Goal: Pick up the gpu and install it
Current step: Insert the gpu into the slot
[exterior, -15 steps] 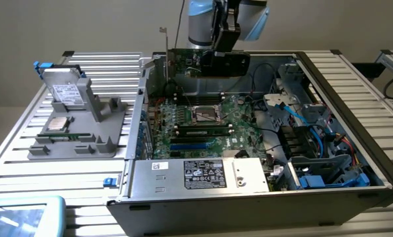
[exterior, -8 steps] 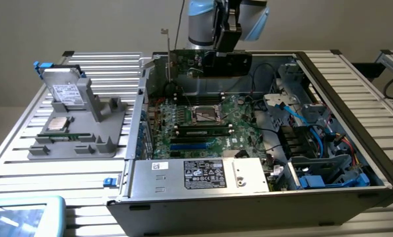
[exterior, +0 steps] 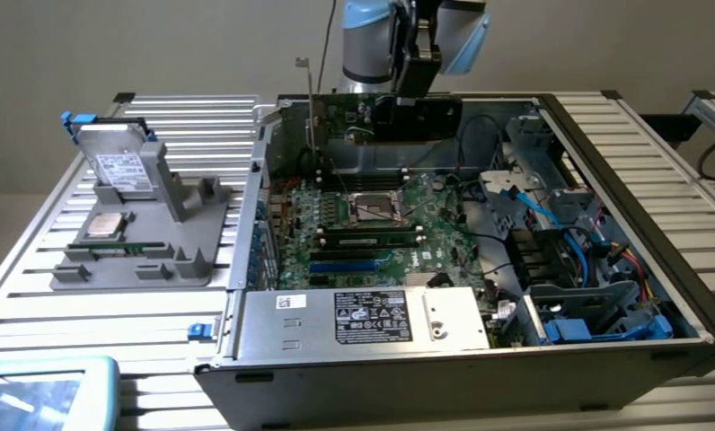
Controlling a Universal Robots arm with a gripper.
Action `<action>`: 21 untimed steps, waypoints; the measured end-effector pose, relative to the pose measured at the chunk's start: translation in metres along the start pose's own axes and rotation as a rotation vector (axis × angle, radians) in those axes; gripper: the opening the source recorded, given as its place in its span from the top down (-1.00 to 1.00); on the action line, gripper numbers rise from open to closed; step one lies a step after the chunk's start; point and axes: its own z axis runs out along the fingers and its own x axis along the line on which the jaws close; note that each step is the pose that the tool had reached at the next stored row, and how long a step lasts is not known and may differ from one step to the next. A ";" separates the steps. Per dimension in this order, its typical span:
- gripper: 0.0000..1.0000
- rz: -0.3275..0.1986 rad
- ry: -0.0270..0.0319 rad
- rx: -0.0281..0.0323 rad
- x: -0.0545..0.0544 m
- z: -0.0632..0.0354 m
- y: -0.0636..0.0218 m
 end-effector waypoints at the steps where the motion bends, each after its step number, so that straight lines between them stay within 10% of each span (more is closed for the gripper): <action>1: 0.47 0.000 0.0000 0.0000 0.000 0.0003 0.0000; 10: 0.47 0.000 0.0029 0.0028 0.004 0.0069 0.0035; 21: 0.47 0.001 0.0247 0.0042 0.006 0.0176 0.0082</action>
